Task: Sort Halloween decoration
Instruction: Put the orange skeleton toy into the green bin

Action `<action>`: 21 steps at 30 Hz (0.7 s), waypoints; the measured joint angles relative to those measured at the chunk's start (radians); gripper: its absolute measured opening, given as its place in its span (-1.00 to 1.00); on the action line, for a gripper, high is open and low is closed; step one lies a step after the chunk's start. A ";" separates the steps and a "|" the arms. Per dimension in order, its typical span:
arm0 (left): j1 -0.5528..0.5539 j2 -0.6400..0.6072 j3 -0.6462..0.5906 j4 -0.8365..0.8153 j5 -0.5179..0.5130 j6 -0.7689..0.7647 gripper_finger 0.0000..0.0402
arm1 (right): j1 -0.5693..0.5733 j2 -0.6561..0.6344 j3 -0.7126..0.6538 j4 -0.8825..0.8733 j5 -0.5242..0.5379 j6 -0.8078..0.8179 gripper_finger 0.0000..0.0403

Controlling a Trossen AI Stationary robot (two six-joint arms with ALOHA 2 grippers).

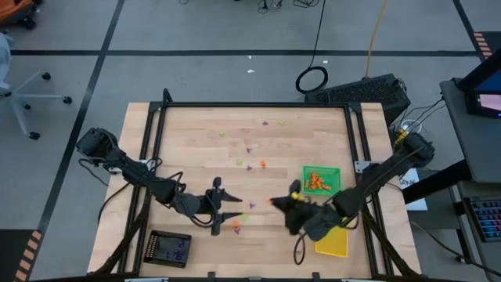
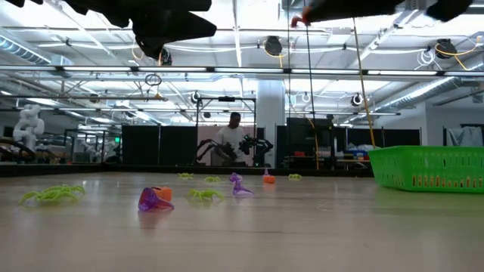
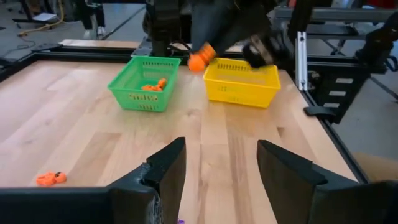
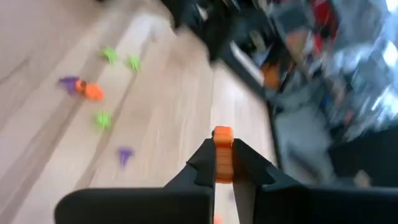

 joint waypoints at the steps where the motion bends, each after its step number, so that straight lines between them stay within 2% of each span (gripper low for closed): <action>1: 0.002 0.000 0.000 0.000 -0.008 0.000 -0.03 | 0.000 -0.032 0.000 -0.079 0.000 0.078 -0.96; 4: 0.004 0.000 0.000 0.007 -0.021 0.001 -0.03 | -0.006 -0.120 0.000 -0.331 -0.015 0.314 -0.96; 11: 0.012 0.000 0.000 0.013 -0.033 0.009 -0.03 | -0.061 -0.230 0.000 -0.758 -0.183 0.780 -0.93; 16: 0.030 0.000 0.000 0.012 -0.033 0.003 -0.03 | -0.070 -0.233 0.000 -0.956 -0.246 0.981 -0.93; 21: 0.041 0.000 0.000 0.012 -0.033 -0.001 -0.03 | -0.069 -0.228 0.000 -1.030 -0.296 1.061 -0.93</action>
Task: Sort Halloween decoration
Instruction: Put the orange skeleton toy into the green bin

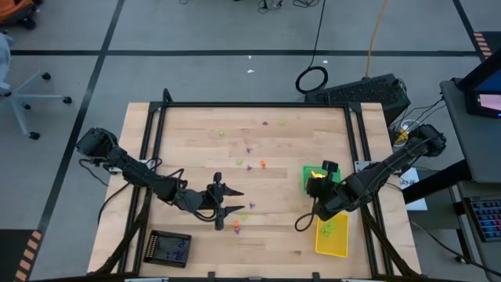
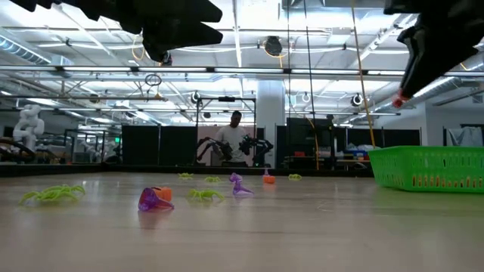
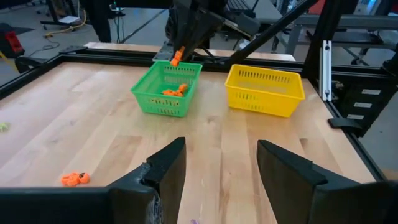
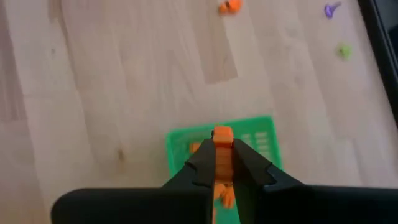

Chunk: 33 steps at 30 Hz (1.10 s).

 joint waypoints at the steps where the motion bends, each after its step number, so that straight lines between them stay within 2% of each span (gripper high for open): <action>1: 0.000 0.000 0.000 0.000 0.000 0.000 -0.03 | 0.000 0.000 0.000 -0.012 -0.012 0.006 -0.93; 16: 0.000 0.001 0.000 -0.003 0.001 0.000 -0.03 | -0.005 0.000 -0.002 -0.207 -0.073 0.151 -0.92; 22: 0.000 0.001 0.000 -0.006 0.002 0.000 -0.03 | -0.039 0.000 -0.089 -0.196 -0.130 0.163 -0.92; 27: 0.000 0.001 0.000 -0.026 0.002 0.000 -0.03 | -0.075 0.000 -0.172 -0.112 -0.180 0.151 -0.92; 33: 0.000 0.001 0.000 -0.027 0.003 0.000 -0.03 | -0.100 0.001 -0.227 -0.023 -0.138 0.132 -0.90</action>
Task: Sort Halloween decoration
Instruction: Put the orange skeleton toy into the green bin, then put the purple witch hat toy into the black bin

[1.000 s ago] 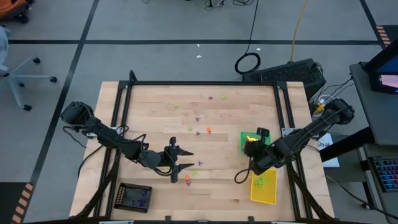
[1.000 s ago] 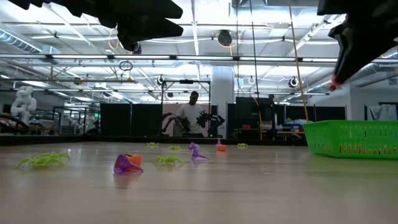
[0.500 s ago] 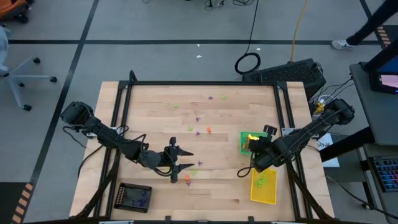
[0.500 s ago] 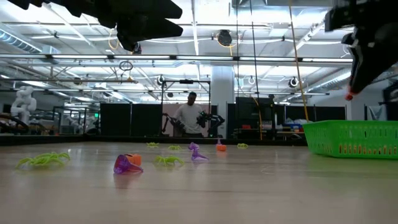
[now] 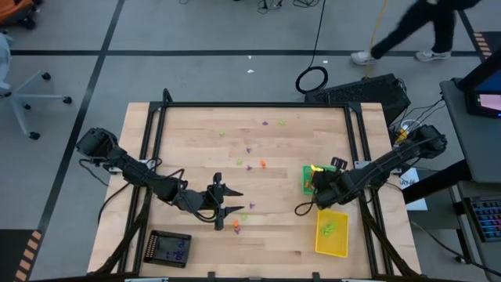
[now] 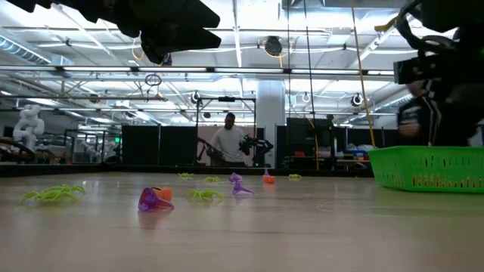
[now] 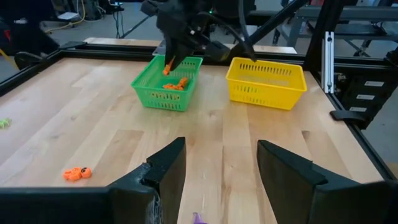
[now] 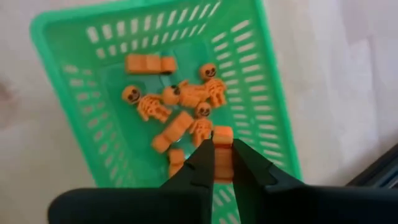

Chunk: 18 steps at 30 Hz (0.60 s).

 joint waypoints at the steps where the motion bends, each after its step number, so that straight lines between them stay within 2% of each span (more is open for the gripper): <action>1: 0.000 0.000 0.000 0.000 0.000 0.000 -0.03 | -0.001 0.000 0.000 0.000 0.010 0.005 -0.87; 11: 0.002 0.000 0.000 -0.001 -0.010 0.001 -0.03 | 0.002 -0.025 0.000 0.017 0.017 0.025 -0.38; 14: 0.007 0.000 0.000 -0.004 -0.052 0.008 -0.03 | 0.017 -0.041 0.000 0.023 0.017 0.044 -0.31; 18: 0.021 0.000 0.000 -0.035 -0.081 0.008 -0.03 | 0.056 -0.070 0.024 0.031 0.047 0.097 -0.33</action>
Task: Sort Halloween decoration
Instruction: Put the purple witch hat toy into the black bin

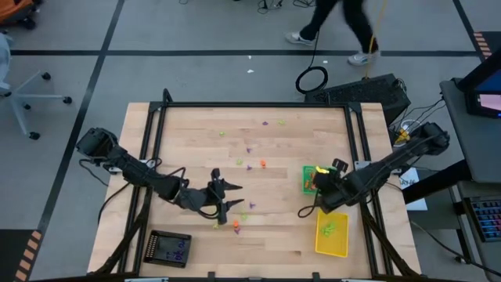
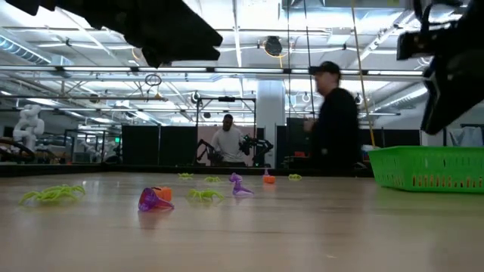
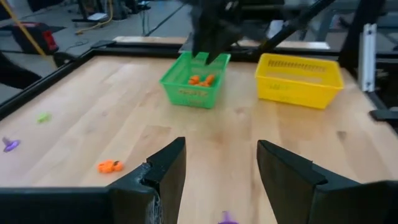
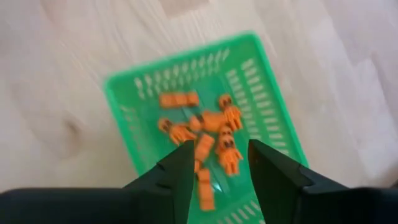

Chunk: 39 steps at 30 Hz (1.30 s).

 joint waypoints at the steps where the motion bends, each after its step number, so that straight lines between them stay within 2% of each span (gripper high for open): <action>1: 0.005 0.000 0.000 -0.010 -0.001 -0.004 -0.03 | 0.013 -0.006 0.008 0.001 0.016 0.014 -0.34; 5: 0.022 0.000 0.000 -0.055 -0.002 -0.010 -0.03 | 0.071 -0.019 0.028 0.068 0.106 0.034 -0.39; 9: 0.027 0.000 0.000 -0.093 0.002 -0.033 -0.03 | 0.118 -0.019 0.029 0.253 0.209 -0.074 -0.41; 16: 0.025 0.000 0.000 -0.146 0.010 -0.035 -0.03 | 0.122 0.020 0.029 0.683 0.208 -0.435 -0.41; 20: 0.026 0.000 0.000 -0.154 0.023 -0.035 -0.03 | 0.100 0.095 0.030 0.844 0.202 -0.603 -0.41; 24: 0.023 0.000 0.000 -0.163 0.063 -0.037 -0.03 | 0.063 0.183 0.030 0.966 0.200 -0.687 -0.41; 26: 0.017 0.000 0.000 -0.176 0.076 -0.039 -0.03 | 0.038 0.222 0.030 1.017 0.166 -0.709 -0.41; 32: -0.004 0.000 0.000 -0.197 0.080 -0.039 -0.03 | -0.059 0.305 0.030 1.139 -0.047 -0.725 -0.41; 39: -0.014 0.000 0.000 -0.204 0.080 -0.055 -0.03 | -0.116 0.363 0.037 1.156 -0.114 -0.729 -0.41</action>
